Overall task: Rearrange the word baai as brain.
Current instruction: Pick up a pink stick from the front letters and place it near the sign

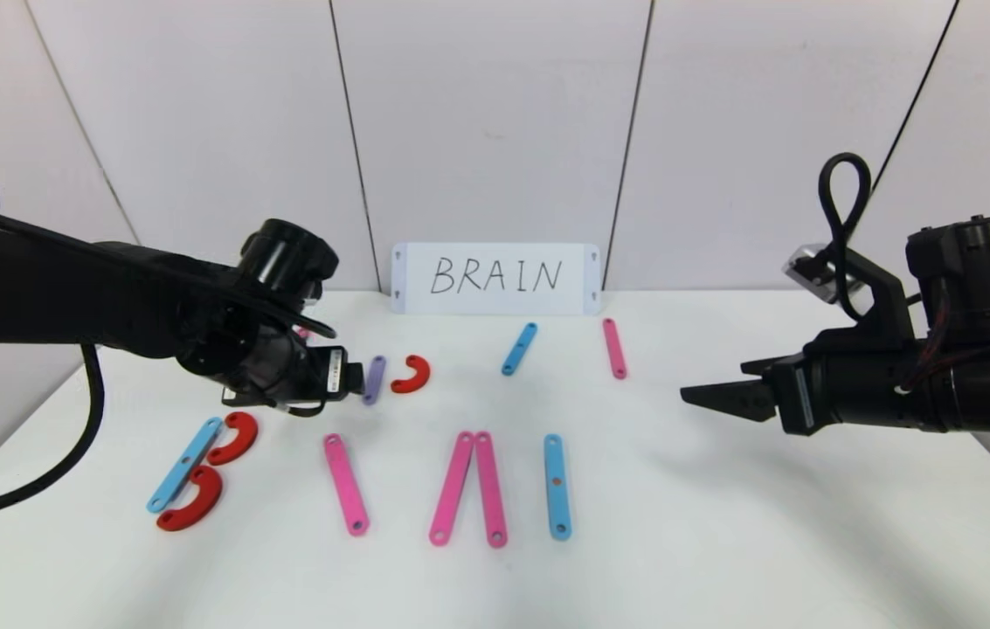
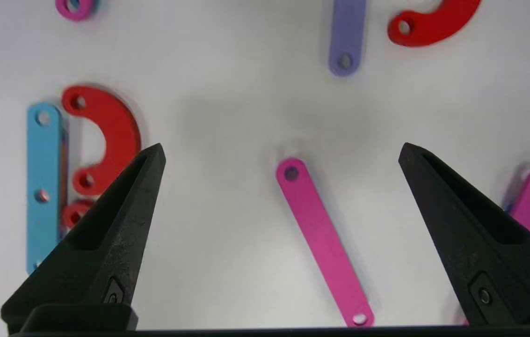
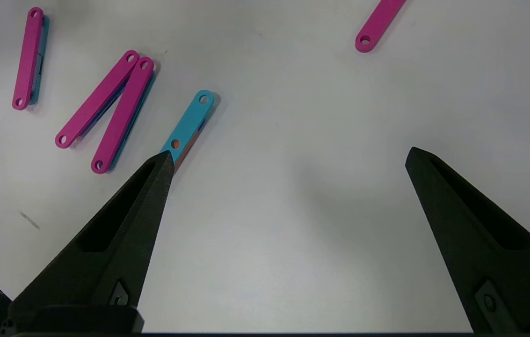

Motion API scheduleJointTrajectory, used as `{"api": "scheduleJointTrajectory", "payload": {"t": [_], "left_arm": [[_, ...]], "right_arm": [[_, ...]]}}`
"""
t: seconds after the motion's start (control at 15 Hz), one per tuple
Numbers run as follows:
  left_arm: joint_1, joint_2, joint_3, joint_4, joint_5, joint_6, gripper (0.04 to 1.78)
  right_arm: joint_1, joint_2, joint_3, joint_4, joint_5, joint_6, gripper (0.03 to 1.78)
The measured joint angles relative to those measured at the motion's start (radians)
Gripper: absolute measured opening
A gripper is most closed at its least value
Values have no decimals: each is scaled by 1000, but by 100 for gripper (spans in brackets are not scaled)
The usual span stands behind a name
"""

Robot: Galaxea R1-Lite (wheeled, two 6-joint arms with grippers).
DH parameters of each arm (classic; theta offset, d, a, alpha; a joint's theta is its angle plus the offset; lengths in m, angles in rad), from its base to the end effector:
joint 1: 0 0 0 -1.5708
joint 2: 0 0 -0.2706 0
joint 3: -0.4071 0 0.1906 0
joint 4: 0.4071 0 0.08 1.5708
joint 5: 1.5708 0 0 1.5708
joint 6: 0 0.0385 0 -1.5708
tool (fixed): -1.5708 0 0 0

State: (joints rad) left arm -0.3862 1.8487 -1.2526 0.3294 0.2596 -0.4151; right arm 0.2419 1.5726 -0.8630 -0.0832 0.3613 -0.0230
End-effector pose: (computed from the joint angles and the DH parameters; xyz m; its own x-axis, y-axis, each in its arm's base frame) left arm 0.3112 -0.1159 0.1308 0.6352 0.0188 -0.7722 -0.0962 0.9938 -0.0549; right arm 0.2651 0.0794 0.1458 0.6511 0.5247 -0.5484 -0.5151 0.8362 0.1885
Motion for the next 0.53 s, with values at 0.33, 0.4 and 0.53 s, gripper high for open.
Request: {"api": "scheduleJointTrajectory", "payload": {"t": [0.33,0.4,0.53], "left_arm": [[-103,-27,94,0,73,-192,175],[-111,-26,111,-2,75,-213,175],[-116,-19,143,-12,77,-235,175]], "right_arm": [[-1,3,1,0,-1,0,173],[-1,4,2,1,-1,0,173],[-1,5,3,1,-1,0,173]]}}
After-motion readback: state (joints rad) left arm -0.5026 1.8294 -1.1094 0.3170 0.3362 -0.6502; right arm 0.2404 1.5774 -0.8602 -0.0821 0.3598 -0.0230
